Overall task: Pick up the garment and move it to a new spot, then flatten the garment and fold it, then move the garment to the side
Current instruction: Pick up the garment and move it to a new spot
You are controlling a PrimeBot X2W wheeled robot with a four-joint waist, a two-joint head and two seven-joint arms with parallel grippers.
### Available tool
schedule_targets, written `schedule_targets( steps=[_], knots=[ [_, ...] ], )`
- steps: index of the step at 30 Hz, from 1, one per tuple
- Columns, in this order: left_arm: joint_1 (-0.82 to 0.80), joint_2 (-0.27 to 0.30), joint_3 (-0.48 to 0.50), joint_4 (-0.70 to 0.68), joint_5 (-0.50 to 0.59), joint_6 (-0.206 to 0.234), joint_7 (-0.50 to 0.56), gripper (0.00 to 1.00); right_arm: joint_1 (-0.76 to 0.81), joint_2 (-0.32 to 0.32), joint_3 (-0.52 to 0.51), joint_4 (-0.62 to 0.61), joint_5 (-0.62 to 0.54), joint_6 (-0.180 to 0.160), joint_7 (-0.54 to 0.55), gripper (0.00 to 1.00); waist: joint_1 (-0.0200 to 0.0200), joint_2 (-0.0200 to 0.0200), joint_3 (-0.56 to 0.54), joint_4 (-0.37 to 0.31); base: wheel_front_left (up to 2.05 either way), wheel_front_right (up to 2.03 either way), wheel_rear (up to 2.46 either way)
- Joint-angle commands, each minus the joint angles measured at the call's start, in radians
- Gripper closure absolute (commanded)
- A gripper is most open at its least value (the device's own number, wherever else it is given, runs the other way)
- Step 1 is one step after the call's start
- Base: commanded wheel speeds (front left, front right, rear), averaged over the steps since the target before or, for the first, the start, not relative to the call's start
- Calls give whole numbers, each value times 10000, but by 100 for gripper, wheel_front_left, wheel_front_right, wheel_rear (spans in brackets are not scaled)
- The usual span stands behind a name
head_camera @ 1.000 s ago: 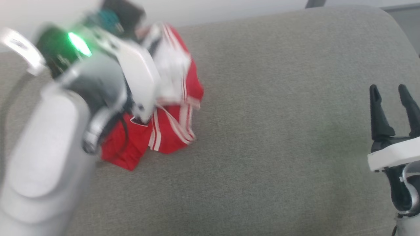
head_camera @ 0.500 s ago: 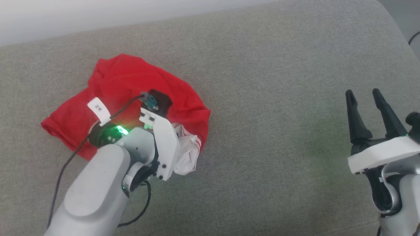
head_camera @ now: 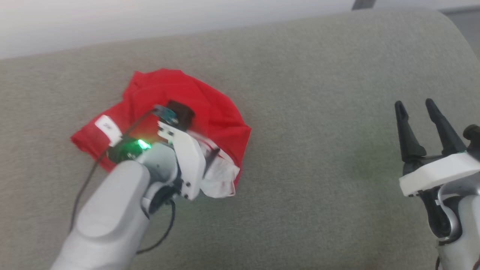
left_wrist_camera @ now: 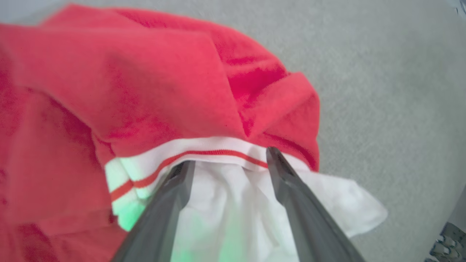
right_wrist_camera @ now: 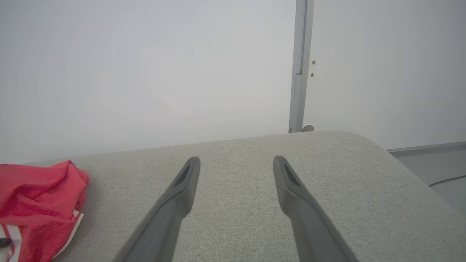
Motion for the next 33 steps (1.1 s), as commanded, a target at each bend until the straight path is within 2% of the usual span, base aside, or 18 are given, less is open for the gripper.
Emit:
schedule_targets(
  steps=[1, 8, 25, 33],
  knots=[
    [-92, 75, 126, -196, -74, -31, -260, 0, 87, -58, -63, -2, 20, -1, 14, 0, 0, 0, -258, 256, 0, 0, 0],
    [440, 567, 609, -1169, -201, -91, -1502, 0, 403, -94, -316, 3, -167, 0, 44, 0, 0, 0, -823, 810, 0, 0, 0],
    [3861, 2126, 2853, -3248, -62, 1035, -5054, 0, 1450, 74, -1056, -91, -531, 0, 175, 0, 0, 0, -1916, 1782, 0, 0, 0],
    [5440, 2279, 3689, -3311, -350, 1293, -6342, 0, 1770, 241, -1343, -195, -596, -1, 239, 0, 0, 0, -2132, 1961, 0, 0, 0]
  ],
)
